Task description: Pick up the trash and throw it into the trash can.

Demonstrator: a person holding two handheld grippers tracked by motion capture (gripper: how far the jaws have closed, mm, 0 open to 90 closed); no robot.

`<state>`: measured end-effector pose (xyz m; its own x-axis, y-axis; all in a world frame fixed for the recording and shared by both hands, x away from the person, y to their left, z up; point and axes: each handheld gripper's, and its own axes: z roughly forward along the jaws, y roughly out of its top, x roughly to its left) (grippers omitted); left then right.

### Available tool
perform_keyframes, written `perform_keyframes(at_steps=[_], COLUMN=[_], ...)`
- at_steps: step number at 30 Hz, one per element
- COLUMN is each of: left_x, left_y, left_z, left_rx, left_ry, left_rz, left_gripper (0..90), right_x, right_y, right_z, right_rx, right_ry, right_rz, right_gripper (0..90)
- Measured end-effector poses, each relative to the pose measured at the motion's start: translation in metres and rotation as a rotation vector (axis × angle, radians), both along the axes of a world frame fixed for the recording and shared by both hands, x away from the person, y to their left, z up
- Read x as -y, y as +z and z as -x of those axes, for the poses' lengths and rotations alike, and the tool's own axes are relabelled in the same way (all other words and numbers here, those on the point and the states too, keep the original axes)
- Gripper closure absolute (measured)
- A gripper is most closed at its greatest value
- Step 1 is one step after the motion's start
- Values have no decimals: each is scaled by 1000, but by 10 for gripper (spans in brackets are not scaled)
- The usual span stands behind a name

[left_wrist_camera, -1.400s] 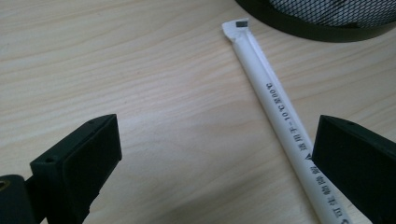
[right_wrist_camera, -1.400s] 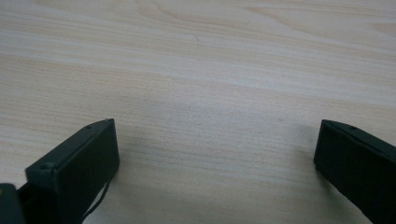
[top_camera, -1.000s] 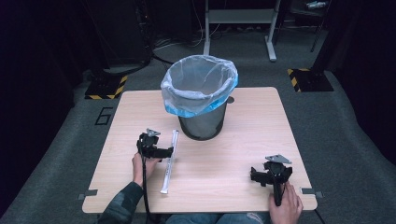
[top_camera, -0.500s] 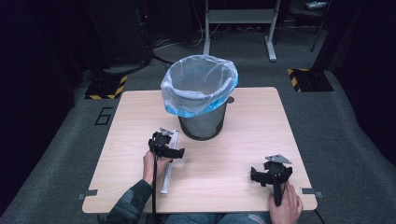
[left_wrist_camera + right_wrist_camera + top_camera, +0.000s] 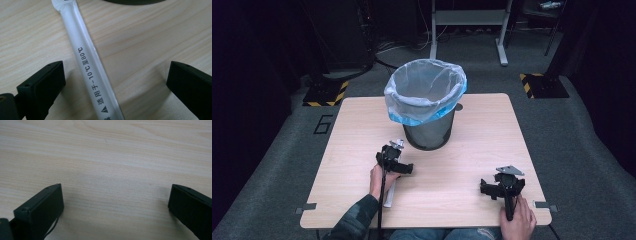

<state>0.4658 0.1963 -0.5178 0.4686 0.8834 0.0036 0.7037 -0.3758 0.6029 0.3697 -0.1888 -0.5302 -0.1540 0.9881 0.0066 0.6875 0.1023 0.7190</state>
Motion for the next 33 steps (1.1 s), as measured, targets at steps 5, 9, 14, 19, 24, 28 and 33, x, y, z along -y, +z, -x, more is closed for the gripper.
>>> perform_keyframes(at_steps=[5, 9, 14, 19, 24, 28, 33], left_x=[-3, -12, -28, -37, -49, -55, -62], left_y=[2, 5, 5, 5, 7, 10, 15], left_z=[2, 4, 7, 7, 8, 10, 10], left_rx=[21, 44, 68, 76, 60, 68, 79], left_ry=[-2, 13, 38, 37, 45, 51, 50], left_rz=[11, 31, 58, 55, 60, 77, 94], left_gripper=[124, 337, 681, 779, 784, 784, 784], right_x=[0, 0, 0, 0, 0, 0, 0], right_y=[0, 0, 0, 0, 0, 0, 0], right_z=[0, 0, 0, 0, 0, 0, 0], right_rx=[0, -2, -2, -2, -1, -2, -2], right_ry=[0, -3, -3, -3, -2, -2, -2], right_rz=[0, -3, -2, -3, -1, -3, -2], right_gripper=[0, 0, 0, 0, 0, 0, 0])
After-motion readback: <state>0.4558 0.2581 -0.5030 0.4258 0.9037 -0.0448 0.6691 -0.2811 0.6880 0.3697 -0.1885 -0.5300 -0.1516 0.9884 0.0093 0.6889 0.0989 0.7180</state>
